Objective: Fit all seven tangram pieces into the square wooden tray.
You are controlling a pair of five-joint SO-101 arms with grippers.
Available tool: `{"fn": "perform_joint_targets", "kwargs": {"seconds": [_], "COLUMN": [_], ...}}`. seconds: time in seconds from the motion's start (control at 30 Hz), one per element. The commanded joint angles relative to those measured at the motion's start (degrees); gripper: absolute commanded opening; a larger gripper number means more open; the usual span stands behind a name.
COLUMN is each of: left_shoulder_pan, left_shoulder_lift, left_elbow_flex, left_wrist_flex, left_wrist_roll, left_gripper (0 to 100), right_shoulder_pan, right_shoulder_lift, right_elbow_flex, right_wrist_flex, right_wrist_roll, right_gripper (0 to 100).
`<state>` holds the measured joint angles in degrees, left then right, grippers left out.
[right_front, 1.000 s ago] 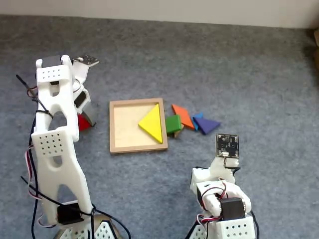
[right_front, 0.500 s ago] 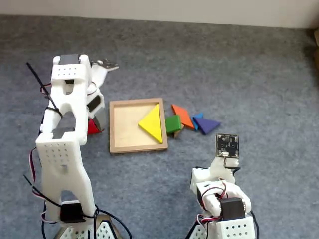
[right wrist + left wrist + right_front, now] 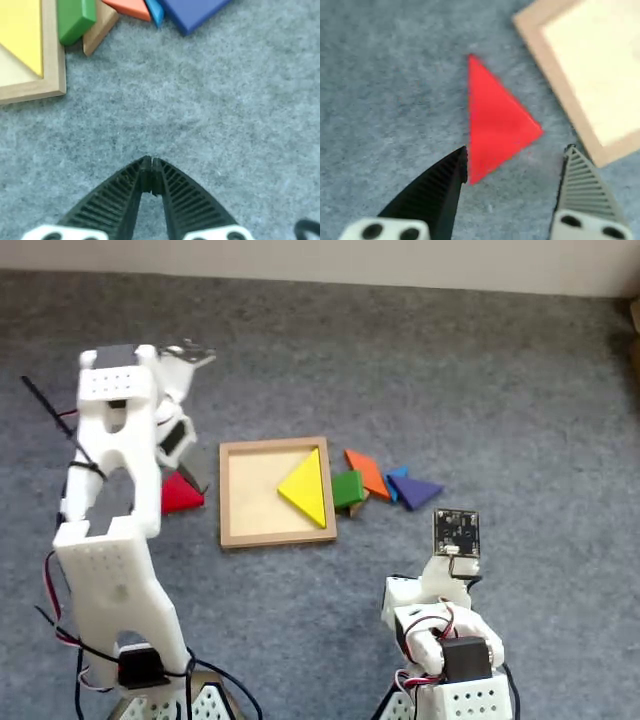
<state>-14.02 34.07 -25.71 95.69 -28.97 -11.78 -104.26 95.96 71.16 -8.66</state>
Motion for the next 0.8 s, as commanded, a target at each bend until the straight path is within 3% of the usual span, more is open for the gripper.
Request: {"fn": "perform_joint_targets", "kwargs": {"seconds": [0.0,0.33,0.77], "left_shoulder_pan": [-2.4,-1.2,4.9], "left_shoulder_lift": [0.3,15.3,20.7], "left_elbow_flex": [-0.9,-11.8,-16.8], "left_wrist_flex": [-3.3,-1.1,5.1], "left_wrist_roll": [0.2,0.3,0.6], "left_gripper": [31,31,16], "right_shoulder_pan": [0.7,0.7,0.7], "right_shoulder_lift": [-0.8,-0.8,-0.8], "right_elbow_flex": [5.8,5.8,5.8], "right_wrist_flex": [0.3,0.3,0.3], "right_wrist_roll": [0.6,0.6,0.6], "right_gripper": [2.2,2.2,2.2]}}
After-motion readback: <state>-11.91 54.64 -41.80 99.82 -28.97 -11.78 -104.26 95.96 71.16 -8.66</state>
